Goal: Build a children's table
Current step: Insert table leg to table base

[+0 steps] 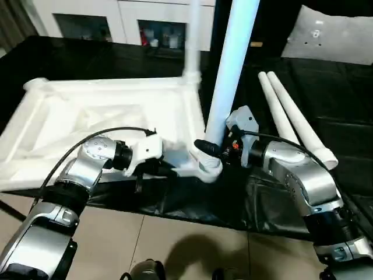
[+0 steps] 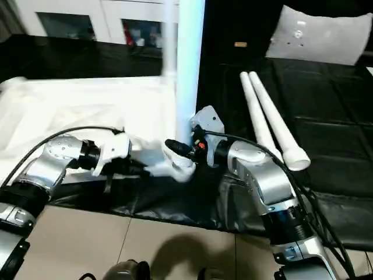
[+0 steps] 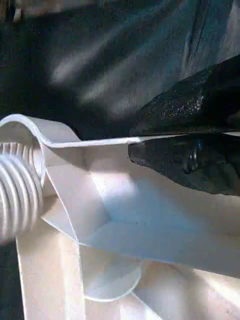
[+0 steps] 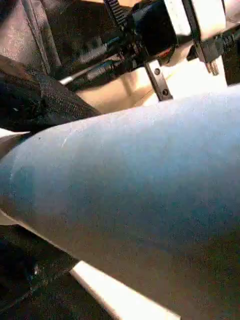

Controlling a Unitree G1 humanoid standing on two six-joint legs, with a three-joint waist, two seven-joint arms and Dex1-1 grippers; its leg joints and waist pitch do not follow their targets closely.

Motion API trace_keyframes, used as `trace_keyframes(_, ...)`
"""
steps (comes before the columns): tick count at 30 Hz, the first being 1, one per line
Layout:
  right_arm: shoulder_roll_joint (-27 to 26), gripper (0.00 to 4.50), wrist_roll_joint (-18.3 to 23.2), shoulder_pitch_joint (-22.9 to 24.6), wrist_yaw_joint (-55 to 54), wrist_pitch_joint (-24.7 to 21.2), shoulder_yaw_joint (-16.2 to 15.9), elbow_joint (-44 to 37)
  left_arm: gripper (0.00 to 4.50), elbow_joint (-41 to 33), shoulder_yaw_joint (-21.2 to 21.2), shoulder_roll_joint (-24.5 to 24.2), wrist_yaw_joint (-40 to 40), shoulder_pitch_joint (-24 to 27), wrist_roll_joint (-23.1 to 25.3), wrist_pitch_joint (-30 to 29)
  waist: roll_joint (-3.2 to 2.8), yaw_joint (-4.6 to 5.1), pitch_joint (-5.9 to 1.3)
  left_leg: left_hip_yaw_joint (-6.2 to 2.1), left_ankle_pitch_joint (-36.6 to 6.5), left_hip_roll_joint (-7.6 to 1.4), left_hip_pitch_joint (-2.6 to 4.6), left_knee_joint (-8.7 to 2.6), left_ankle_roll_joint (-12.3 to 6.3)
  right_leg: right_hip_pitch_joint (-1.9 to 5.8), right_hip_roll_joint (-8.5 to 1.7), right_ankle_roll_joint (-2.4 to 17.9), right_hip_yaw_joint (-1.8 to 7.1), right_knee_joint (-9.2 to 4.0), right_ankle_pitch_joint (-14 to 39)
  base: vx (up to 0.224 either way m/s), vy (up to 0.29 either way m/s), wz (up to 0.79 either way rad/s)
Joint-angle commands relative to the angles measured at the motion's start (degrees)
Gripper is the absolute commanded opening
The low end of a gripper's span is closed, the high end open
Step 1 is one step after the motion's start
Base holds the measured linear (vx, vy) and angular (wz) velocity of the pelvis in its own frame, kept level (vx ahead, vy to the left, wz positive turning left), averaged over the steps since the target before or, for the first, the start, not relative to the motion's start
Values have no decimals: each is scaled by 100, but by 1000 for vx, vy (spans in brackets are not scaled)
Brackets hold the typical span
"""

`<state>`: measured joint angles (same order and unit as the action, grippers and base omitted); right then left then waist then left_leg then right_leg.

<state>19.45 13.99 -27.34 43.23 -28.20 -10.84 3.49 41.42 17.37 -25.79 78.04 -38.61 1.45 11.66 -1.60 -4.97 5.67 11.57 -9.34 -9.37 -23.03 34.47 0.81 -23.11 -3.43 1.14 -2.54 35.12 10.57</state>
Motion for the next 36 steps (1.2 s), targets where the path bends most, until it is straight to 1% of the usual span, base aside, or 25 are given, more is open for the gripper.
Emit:
trace_keyframes(1, 90, 190, 99, 82, 72, -142, 83, -247, 0, 114, 214, 83, 28, -125, 185, 187, -12, 41, -427, -193, -1344, -426, 252, -448, -10, 178, -539, 1242, 304, -410, 1195, 0, 0, 0)
trace_keyframes(2, 102, 190, 114, 125, 76, -176, 83, -303, 0, 199, 219, 90, -93, -165, 258, 178, -35, 34, -417, -193, -1451, -428, 265, -456, 30, 164, -532, 1222, 304, -425, 1225, 0, 0, 0)
trace_keyframes(3, 106, 190, 123, 150, 74, -199, 83, -335, 0, 245, 216, 93, -148, -184, 287, 163, -49, 34, -407, -203, -1494, -427, 260, -458, 54, 166, -536, 1224, 305, -413, 1219, 0, 0, 0)
trace_keyframes(4, 109, 190, 141, 193, 68, -235, 82, -393, 0, 315, 195, 101, -234, -207, 313, 156, -23, 36, -405, -210, -1553, -424, 256, -465, 73, 182, -549, 1222, 305, -421, 1277, 0, 0, 0)
trace_keyframes(5, 114, 190, 171, 244, 48, -284, 85, -463, 0, 434, 125, 126, -383, -246, 317, 90, -38, 36, -386, -218, -1644, -425, 259, -475, 101, 175, -551, 1194, 307, -439, 1401, 0, 0, 0)
trace_keyframes(6, 104, 190, 198, 267, 28, -312, 101, -490, 0, 494, 68, 136, -472, -258, 300, 43, -26, 40, -368, -216, -1745, -419, 271, -475, 112, 162, -558, 1162, 314, -468, 1557, 0, 0, 0)
trace_keyframes(8, 73, 190, 223, 277, -19, -348, 140, -506, 0, 570, -11, 142, -550, -269, 263, -28, -12, 61, -356, -241, -1811, -419, 254, -493, 136, 176, -566, 1118, 309, -481, 1780, 0, 0, 0)
trace_keyframes(12, 61, 190, 264, 221, -16, -456, 189, -501, 0, 621, -117, 133, -388, -268, 67, -156, 2, 101, -345, -246, -1903, -419, 273, -493, 156, 143, -574, 1071, 318, -516, 2026, 0, 0, 0)
trace_keyframes(14, 88, 190, 245, 179, 40, -465, 151, -456, 0, 590, -142, 115, -280, -259, 0, -213, 5, 117, -349, -248, -1854, -425, 263, -501, 153, 145, -568, 1077, 315, -502, 1957, 0, 0, 0)
trace_keyframes(15, 93, 190, 250, 160, 65, -478, 139, -426, 0, 565, -141, 108, -236, -249, -19, -224, 21, 125, -353, -246, -1835, -426, 258, -503, 139, 148, -568, 1082, 315, -504, 1923, 0, 0, 0)
trace_keyframes(16, 102, 190, 250, 137, 91, -486, 115, -382, 0, 536, -136, 101, -185, -238, -38, -237, 9, 134, -357, -246, -1781, -423, 248, -500, 126, 154, -571, 1109, 315, -489, 1833, 0, 0, 0)
trace_keyframes(18, 119, 190, 223, 80, 144, -465, 43, -250, 0, 505, -114, 99, -117, -232, -59, -272, 21, 149, -365, -234, -1673, -427, 244, -495, 73, 158, -569, 1165, 314, -476, 1655, 0, 0, 0)
trace_keyframes(20, 97, 190, 227, 37, 174, -454, 13, -126, 0, 492, -108, 104, -105, -230, -48, -280, 15, 154, -366, -226, -1613, -424, 240, -493, 50, 161, -567, 1214, 313, -472, 1556, 0, 0, 0)
trace_keyframes(21, 75, 190, 221, 7, 208, -451, -5, -26, 0, 481, -100, 113, -122, -228, -34, -289, 36, 157, -362, -221, -1611, -420, 236, -491, 33, 167, -571, 1233, 312, -474, 1570, 0, 0, 0)
trace_keyframes(23, 49, 190, 219, -24, 256, -451, -19, 87, 0, 469, -90, 126, -162, -227, -13, -298, 25, 153, -348, -223, -1653, -426, 241, -492, 31, 158, -577, 1205, 316, -489, 1715, 0, 0, 0)
trace_keyframes(26, 26, 190, 206, -69, 294, -428, -29, 224, 0, 461, -91, 133, -199, -231, 10, -311, 17, 166, -328, -239, -1842, -431, 253, -514, 96, 136, -578, 1134, 316, -516, 2008, 0, 0, 0)
trace_keyframes(29, 1, 190, 207, -136, 344, -394, -4, 408, 0, 468, -76, 130, -246, -244, 59, -310, 23, 170, -318, -250, -1970, -435, 270, -517, 150, 119, -591, 1081, 327, -540, 2250, 0, 0, 0)
trace_keyframes(32, -22, 190, 241, -145, 314, -391, 55, 483, 0, 464, -77, 126, -272, -245, 82, -313, 22, 176, -316, -255, -2013, -439, 266, -527, 177, 109, -592, 1071, 330, -544, 2274, 0, 0, 0)
trace_keyframes(33, -38, 190, 296, -117, 312, -393, 121, 532, 0, 465, -103, 128, -333, -245, 83, -330, 20, 171, -316, -251, -2021, -441, 268, -528, 178, 108, -595, 1083, 336, -548, 2251, 0, 0, 0)
trace_keyframes(34, -48, 190, 314, -92, 302, -382, 153, 550, 0, 469, -124, 129, -369, -246, 76, -337, -5, 163, -320, -258, -2023, -442, 269, -527, 189, 112, -598, 1091, 334, -542, 2239, 0, 0, 0)
trace_keyframes(35, -77, 190, 358, -19, 256, -346, 242, 581, 0, 480, -169, 139, -446, -255, 56, -368, 5, 169, -316, -253, -2045, -444, 265, -535, 197, 109, -590, 1095, 333, -546, 2211, 0, 0, 0)
trace_keyframes(36, -77, 190, 358, -19, 256, -346, 242, 581, 0, 480, -169, 139, -446, -255, 56, -368, -5, 165, -315, -253, -2100, -443, 276, -537, 211, 99, -588, 1096, 333, -552, 2218, 0, 0, 0)
